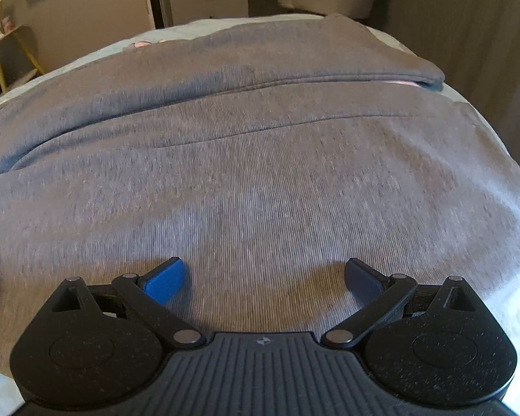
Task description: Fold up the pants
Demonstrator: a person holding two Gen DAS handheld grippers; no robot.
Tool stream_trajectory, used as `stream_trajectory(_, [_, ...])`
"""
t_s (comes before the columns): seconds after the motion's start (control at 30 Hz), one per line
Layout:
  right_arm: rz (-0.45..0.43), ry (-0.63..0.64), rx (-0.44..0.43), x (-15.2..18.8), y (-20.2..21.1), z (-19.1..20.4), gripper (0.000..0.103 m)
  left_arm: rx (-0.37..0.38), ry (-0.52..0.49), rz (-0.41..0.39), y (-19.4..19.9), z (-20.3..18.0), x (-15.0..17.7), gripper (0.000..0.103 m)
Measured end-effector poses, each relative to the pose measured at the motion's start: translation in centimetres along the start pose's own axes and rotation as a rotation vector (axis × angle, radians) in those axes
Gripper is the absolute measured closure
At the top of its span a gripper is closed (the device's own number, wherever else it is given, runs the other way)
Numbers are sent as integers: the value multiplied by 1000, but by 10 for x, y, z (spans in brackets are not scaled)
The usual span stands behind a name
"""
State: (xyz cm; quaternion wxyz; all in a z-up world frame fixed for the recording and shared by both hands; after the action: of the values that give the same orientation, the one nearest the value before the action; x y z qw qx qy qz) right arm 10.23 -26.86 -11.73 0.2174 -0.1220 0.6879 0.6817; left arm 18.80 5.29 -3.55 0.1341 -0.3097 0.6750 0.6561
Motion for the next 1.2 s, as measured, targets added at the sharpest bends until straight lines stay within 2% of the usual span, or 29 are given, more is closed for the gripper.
stream_trajectory(0.1, [20,23,21,2,-1,2,4,-70,21,-9,-30,15,-6,0])
stream_trajectory(0.17, [120,91,30,-6,-2,6,4,-108,12,-13,-40,26,-4,0])
stream_trajectory(0.2, [128,89,3,-22,3,6,4,-122,-2,-32,-41,32,-6,0])
stream_trajectory(0.23, [83,75,-22,-42,10,6,4,-126,-10,-56,-38,37,-11,0])
stream_trajectory(0.27, [5,42,-44,-75,19,3,4,-132,-4,-81,-35,44,-20,0])
stream_trajectory(0.3, [-38,9,-45,-104,21,0,4,-128,9,-97,-34,48,-25,0])
stream_trajectory(0.37, [-116,-66,-53,-175,9,-5,4,-102,39,-123,-35,55,-31,0])
stream_trajectory(0.4, [-134,-93,-44,-204,-2,-8,4,-88,40,-108,-40,57,-29,0])
stream_trajectory(0.47, [-147,-172,11,-262,-37,-16,6,-78,30,-37,-57,58,-22,0])
stream_trajectory(0.53, [-129,-243,31,-300,-68,-19,14,-90,24,20,-71,62,-12,0])
stream_trajectory(0.6, [-111,-330,49,-332,-98,-21,28,-111,18,23,-77,67,-5,0])
stream_trajectory(0.67, [-113,-392,70,-352,-117,-22,32,-102,17,17,-78,72,-3,0])
stream_trajectory(0.77, [-76,-467,116,-366,-145,-30,32,-96,-16,2,-83,71,3,0])
stream_trajectory(0.87, [-34,-450,182,-368,-166,-29,35,-127,-51,-17,-86,67,6,0])
stream_trajectory(0.93, [-58,-408,234,-363,-162,-31,59,-133,-61,-31,-84,64,5,0])
stream_trajectory(0.97, [-73,-397,242,-360,-159,-32,79,-130,-64,-36,-84,65,5,0])
stream_trajectory(1.0, [-91,-378,211,-356,-152,-33,96,-124,-61,-41,-83,65,6,0])
stream_trajectory(1.1, [-150,-351,126,-341,-119,-41,97,-107,-41,-41,-79,68,5,0])
stream_trajectory(1.2, [-306,-323,25,-303,-48,-47,97,-90,-15,-65,-61,67,2,0])
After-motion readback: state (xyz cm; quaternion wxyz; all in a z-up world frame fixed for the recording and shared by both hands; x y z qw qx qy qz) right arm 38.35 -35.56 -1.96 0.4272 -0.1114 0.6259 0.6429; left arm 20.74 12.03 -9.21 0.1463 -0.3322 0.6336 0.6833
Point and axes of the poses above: each gripper's, at about its wrist camera, not at the fingertips, and y roughly against the way its jaws point, z to its left, x to its underside, the point moved 9 cm from there along -y, roughly the way its jaws point, and after that the axes turned 9 degrees about z, right-handed, at the moved point
